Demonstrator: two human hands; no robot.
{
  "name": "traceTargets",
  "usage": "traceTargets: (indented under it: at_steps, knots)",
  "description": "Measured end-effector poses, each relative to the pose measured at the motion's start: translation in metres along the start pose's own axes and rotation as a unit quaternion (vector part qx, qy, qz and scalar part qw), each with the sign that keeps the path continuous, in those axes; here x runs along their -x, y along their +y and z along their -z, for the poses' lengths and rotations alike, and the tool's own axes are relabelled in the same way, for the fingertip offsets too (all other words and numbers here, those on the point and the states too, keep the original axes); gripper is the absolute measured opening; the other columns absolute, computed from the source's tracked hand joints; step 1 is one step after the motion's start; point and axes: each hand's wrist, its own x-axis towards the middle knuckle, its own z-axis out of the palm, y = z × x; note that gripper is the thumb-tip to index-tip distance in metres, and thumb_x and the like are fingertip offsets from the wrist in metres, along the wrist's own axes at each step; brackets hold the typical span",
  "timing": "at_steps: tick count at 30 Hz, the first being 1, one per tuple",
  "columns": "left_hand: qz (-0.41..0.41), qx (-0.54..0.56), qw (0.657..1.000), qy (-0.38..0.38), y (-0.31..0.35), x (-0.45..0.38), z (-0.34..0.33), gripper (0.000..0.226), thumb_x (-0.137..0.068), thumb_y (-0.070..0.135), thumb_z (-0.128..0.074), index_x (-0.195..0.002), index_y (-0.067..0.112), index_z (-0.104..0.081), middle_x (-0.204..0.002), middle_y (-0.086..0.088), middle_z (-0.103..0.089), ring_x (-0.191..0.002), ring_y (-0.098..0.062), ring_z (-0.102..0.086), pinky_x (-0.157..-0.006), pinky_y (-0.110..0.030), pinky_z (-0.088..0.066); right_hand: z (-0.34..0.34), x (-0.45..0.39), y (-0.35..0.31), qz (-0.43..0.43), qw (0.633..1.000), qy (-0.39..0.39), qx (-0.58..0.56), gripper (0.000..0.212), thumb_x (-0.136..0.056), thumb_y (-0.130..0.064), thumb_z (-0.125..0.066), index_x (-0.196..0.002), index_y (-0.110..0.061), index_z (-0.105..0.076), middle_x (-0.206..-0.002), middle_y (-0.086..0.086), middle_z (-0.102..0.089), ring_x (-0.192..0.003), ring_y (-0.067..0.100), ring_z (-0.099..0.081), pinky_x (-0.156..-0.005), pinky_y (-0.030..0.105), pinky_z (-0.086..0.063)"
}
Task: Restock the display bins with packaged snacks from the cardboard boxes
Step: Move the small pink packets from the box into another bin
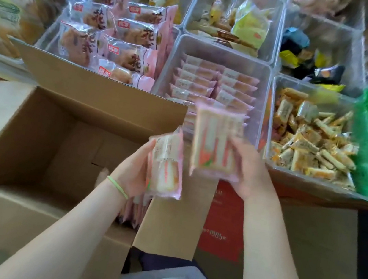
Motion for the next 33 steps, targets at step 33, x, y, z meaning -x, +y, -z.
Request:
traceTargets:
  at_steps: [33]
  knots:
    - [0.047, 0.066, 0.992, 0.096, -0.009, -0.006, -0.001, 0.06, -0.079, 0.05, -0.064, -0.126, 0.013, -0.063, -0.105, -0.008, -0.073, -0.09, -0.023, -0.073, -0.071, -0.037, -0.059, -0.072, -0.175, 0.0, 0.057, 0.481, -0.123, 0.866, 0.024, -0.096, -0.016, -0.046, -0.111, -0.016, -0.065, -0.108, 0.002, -0.066, -0.097, 0.026, -0.062, -0.077, 0.035, -0.054]
